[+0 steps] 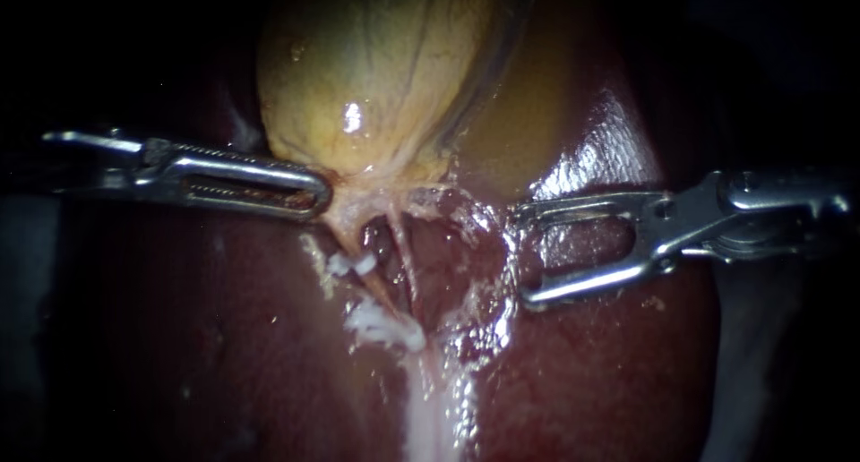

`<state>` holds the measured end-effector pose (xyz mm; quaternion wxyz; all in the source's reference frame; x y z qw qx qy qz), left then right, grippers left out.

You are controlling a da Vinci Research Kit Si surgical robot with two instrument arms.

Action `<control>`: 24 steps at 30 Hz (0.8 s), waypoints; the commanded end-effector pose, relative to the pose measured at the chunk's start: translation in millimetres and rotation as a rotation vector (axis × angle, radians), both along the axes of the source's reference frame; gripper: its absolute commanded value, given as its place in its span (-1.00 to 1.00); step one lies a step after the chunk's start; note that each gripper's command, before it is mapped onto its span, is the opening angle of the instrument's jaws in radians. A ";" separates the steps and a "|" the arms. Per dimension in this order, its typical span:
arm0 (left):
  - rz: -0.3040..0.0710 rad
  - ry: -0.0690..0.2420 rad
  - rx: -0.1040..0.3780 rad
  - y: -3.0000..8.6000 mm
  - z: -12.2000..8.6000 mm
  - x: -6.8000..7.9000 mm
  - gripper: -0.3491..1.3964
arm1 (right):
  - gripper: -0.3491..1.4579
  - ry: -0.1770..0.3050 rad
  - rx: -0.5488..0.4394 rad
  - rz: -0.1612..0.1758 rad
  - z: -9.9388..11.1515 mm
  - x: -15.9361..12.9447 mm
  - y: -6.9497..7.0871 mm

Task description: Going back third clip left tube

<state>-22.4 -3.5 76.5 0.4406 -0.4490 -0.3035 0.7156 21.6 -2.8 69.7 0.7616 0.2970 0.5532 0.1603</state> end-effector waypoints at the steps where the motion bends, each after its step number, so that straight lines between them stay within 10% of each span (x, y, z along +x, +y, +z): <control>1: 0.000 0.005 0.000 -0.1 0.2 -0.3 -1.00 | -0.06 0.000 0.001 0.000 0.0 0.0 0.0; 11: 0.017 0.006 0.002 -0.7 2.0 -3.3 -1.00 | -0.06 0.001 0.001 -0.001 -0.1 0.0 0.0; 24: 0.021 0.007 0.002 -0.7 2.4 -3.5 -1.00 | -0.06 0.001 0.001 -0.001 -0.3 0.1 -0.1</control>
